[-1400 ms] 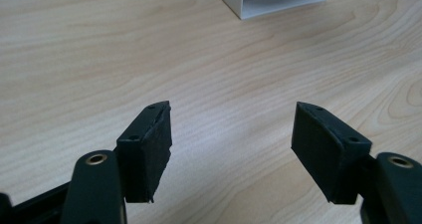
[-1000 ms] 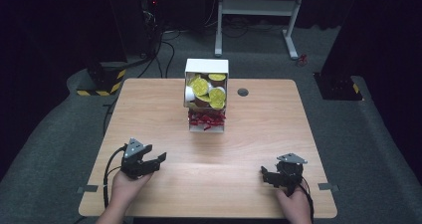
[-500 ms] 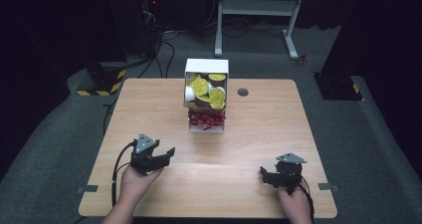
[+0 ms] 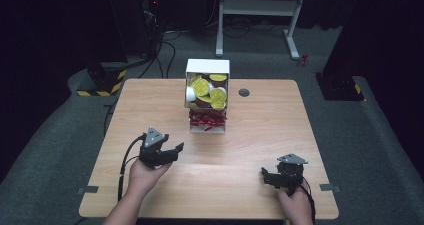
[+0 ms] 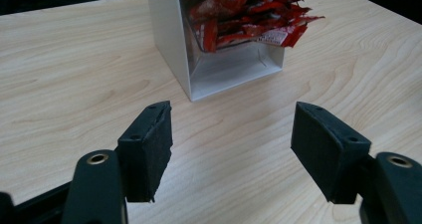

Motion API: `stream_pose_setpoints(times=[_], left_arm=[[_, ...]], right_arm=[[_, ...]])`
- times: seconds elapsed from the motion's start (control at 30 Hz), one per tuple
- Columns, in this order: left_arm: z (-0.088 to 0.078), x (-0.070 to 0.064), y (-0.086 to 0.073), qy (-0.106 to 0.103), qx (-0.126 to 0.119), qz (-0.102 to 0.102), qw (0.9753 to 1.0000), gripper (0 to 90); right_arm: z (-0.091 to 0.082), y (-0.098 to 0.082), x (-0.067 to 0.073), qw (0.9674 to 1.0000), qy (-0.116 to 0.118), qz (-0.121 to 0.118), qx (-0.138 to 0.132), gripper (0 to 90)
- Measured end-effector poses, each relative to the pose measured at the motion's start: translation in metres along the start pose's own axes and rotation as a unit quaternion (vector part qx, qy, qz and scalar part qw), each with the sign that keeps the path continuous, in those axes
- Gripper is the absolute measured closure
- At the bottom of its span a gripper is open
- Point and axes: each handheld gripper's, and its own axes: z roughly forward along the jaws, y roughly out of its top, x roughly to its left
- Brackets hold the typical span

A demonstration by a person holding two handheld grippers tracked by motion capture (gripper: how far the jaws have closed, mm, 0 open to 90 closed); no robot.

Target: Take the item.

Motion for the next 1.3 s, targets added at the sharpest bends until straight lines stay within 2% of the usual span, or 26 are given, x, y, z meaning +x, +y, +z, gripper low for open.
stream_pose_setpoints(times=[0.37, 0.47, 0.8, 0.9, 1.0, 1.13, 1.3], left_arm=[[0.012, -0.001, 0.014, 0.009, -0.005, 0.008, 0.9999, 32.9], [0.016, -0.001, 0.016, 0.003, -0.005, 0.003, 1.0, 33.1], [0.033, -0.004, 0.028, 0.01, -0.007, 0.012, 0.9999, 34.4], [0.037, -0.002, 0.031, 0.007, -0.016, 0.004, 0.9998, 38.2], [0.042, -0.002, 0.034, 0.009, -0.009, 0.002, 0.9999, 38.1], [0.049, -0.005, 0.039, 0.013, -0.005, 0.015, 0.9998, 37.8], [0.057, -0.005, 0.044, 0.017, -0.009, 0.011, 0.9998, 38.3]], right_arm=[[0.0, 0.0, 0.0, 1.0, 0.0, -0.002, 0.0, 7.6], [0.0, 0.0, 0.0, 1.0, 0.0, -0.002, 0.0, 7.7], [0.0, 0.0, 0.001, 1.0, 0.005, -0.004, 0.001, 7.7], [0.0, 0.0, 0.001, 1.0, 0.005, -0.004, 0.001, 7.7], [-0.001, 0.0, 0.001, 1.0, 0.005, -0.003, 0.001, 7.7], [-0.001, 0.0, 0.001, 1.0, 0.005, -0.003, 0.001, 7.7], [-0.001, 0.0, 0.001, 1.0, 0.005, -0.003, 0.001, 7.7]])
